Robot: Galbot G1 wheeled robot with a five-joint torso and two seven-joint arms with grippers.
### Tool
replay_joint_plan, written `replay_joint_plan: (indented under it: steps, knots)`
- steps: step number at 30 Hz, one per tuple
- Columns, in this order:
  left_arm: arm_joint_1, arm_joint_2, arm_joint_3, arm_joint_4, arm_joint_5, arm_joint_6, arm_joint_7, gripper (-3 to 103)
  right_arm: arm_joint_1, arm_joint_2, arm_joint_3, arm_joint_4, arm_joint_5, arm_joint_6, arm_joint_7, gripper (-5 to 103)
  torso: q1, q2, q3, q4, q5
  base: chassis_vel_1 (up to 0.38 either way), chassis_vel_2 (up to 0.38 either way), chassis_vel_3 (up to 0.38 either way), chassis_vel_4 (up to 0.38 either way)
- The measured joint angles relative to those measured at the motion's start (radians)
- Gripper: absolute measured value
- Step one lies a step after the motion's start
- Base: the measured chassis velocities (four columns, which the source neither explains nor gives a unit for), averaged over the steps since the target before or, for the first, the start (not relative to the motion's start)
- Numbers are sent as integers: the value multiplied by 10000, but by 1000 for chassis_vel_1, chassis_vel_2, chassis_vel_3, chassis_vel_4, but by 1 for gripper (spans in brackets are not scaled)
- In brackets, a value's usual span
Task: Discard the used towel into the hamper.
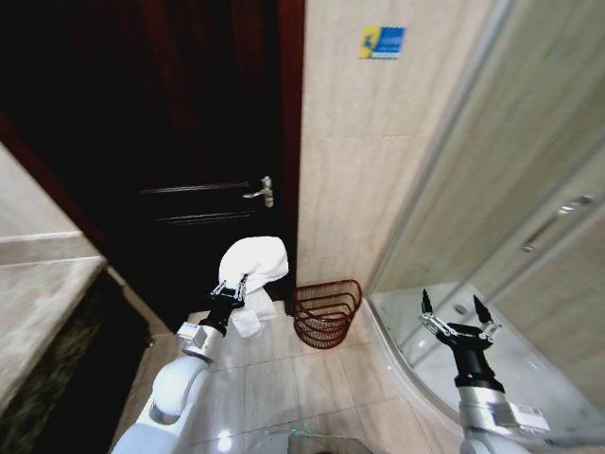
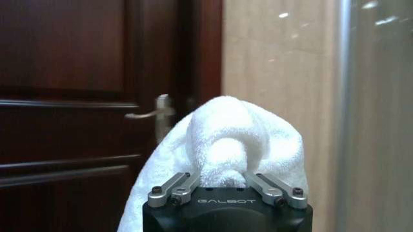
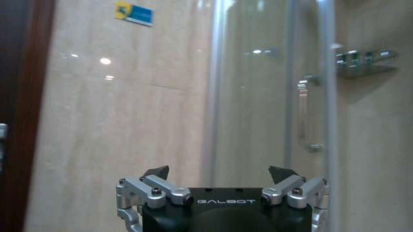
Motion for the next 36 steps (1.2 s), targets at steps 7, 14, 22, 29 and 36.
replay_joint_plan:
  steps: [7,14,22,29,36]
  knots:
    - [13,-10,-29,239,-197,-449,494,15,-56,0,20,29,0,4,21,100,0,0,0,0,2,-124,-127,-122,-128]
    - [-42,-20,-70,632,-378,-1046,890,15,-196,0,105,12,-16,86,270,100,0,0,0,-3,0,-128,-119,-127,-128]
    - [-166,44,-57,864,-517,-1130,1071,15,-207,0,109,-76,-269,151,-85,100,0,0,0,1,0,-10,-10,-13,-6]
    - [-146,33,-55,949,-475,-1129,1059,15,-148,0,70,-112,-356,132,-28,100,-2,2,-1,1,0,-8,8,7,-8]
    - [-153,61,-75,996,-466,-1126,1056,15,-104,0,8,-122,-408,87,56,100,0,1,0,1,0,-87,86,79,-90]
